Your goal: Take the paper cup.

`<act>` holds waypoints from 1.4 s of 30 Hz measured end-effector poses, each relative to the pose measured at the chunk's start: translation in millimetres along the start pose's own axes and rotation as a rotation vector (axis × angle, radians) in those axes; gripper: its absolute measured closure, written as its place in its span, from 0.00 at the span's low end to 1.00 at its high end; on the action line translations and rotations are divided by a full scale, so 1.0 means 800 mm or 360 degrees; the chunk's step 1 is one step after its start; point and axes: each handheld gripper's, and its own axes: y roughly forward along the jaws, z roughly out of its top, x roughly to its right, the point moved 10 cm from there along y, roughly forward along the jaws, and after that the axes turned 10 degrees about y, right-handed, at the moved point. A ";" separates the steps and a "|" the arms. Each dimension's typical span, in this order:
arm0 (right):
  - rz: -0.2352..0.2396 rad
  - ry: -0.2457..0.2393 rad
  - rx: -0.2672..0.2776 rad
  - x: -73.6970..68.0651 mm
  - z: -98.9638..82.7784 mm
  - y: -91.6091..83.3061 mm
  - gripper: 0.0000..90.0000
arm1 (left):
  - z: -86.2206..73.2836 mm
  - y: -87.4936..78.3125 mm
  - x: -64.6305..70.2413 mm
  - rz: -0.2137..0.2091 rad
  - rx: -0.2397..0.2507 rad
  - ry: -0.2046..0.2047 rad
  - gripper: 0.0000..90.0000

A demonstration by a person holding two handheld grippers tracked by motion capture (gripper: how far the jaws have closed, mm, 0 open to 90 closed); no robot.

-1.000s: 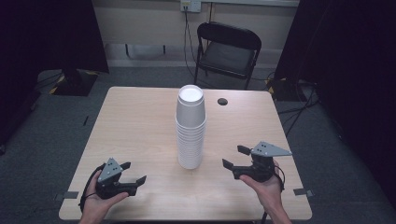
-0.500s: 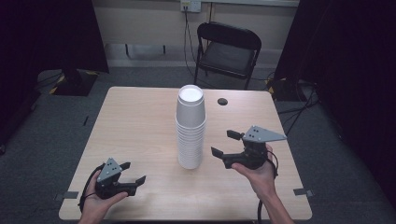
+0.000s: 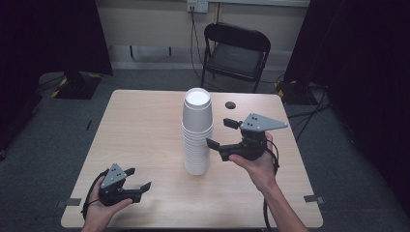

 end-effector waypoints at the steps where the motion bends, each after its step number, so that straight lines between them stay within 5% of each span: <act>1: 0.0002 -0.0007 0.0003 -0.001 0.003 0.001 0.16 | 0.000 0.000 0.000 -0.0002 -0.0001 0.0002 0.21; 19: 0.0040 -0.0003 0.0081 -0.010 0.059 0.046 0.15 | 0.000 0.001 0.001 -0.0003 -0.0008 0.0031 0.21; 42: 0.0044 0.0007 0.0012 0.000 0.051 0.087 0.13 | -0.002 0.002 0.002 -0.0013 -0.0023 0.0032 0.22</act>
